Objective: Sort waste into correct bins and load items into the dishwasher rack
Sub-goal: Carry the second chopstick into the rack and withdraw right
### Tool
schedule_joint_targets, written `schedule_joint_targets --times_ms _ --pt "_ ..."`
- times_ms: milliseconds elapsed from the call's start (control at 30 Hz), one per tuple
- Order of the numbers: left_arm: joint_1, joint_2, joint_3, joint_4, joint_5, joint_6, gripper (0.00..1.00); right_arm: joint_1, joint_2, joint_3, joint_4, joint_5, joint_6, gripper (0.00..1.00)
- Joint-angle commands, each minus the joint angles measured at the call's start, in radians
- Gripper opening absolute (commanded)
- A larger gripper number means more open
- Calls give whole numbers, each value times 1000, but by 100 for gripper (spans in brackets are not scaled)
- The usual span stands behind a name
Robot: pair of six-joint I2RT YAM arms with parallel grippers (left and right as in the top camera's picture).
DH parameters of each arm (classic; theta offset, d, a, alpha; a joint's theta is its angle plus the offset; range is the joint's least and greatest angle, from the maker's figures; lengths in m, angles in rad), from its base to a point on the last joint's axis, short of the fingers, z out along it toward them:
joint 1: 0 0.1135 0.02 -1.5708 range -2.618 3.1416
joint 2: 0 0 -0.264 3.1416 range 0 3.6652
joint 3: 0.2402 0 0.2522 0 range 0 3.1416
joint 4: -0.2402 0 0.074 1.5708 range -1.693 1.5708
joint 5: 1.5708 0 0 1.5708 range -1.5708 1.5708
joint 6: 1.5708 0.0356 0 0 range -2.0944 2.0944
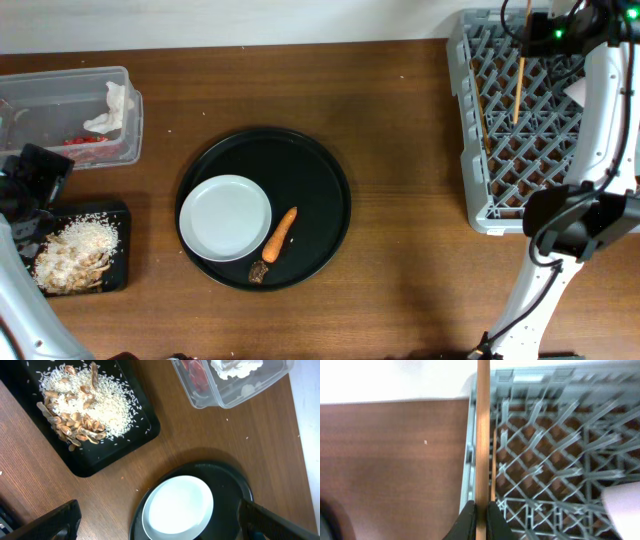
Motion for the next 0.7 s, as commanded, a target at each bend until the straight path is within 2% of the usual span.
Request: schedule_joint_targets --times_ms 0,167,233,267,333,433,467,500,533,567,667 --pt "3 -14 -3 -1 0 -10 99 0 42 -107 92 -58 -35 8" --pt "3 -14 -3 -1 0 -10 99 41 42 -275 212 -69 -34 15" --pt "3 -14 -3 0 0 -10 99 53 42 -285 213 -69 -30 21" --pt "3 -14 -3 -1 0 -10 99 59 41 -285 210 -69 -14 27" --pt "3 -14 -3 -1 0 -10 99 71 32 -270 180 -143 71 39" --pt "3 -14 -3 0 0 -10 99 124 -20 -263 90 -354 163 47" --pt "3 -14 -3 0 0 -10 99 158 -32 -263 47 -351 190 53" --pt "3 -14 -3 -1 0 -10 99 183 -35 -263 18 -348 201 55" --pt "3 -14 -3 -1 0 -10 99 248 -36 -263 -46 -304 233 65" --pt "3 -14 -3 0 0 -10 99 315 -31 -264 -87 -199 293 98" --pt "3 -14 -3 0 0 -10 99 472 -26 -264 -105 -40 375 98"
